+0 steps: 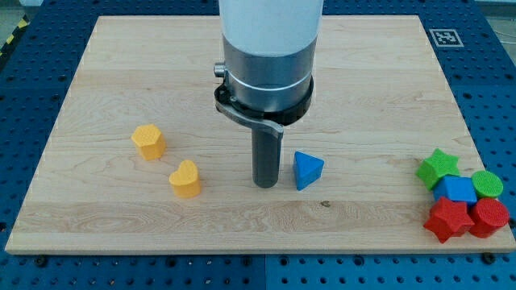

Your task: Put the blue triangle to the left of the blue cube

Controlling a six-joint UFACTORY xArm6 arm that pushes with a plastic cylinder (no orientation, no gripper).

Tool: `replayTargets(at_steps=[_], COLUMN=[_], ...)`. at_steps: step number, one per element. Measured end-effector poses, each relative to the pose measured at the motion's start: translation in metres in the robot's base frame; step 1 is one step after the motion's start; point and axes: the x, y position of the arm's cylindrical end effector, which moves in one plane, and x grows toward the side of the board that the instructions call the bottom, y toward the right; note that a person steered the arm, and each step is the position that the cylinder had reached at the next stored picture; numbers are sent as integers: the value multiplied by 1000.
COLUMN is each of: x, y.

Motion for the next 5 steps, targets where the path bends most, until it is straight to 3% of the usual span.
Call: replayTargets(at_steps=[1,4,5], x=[-2,51,27], y=[1,23,16])
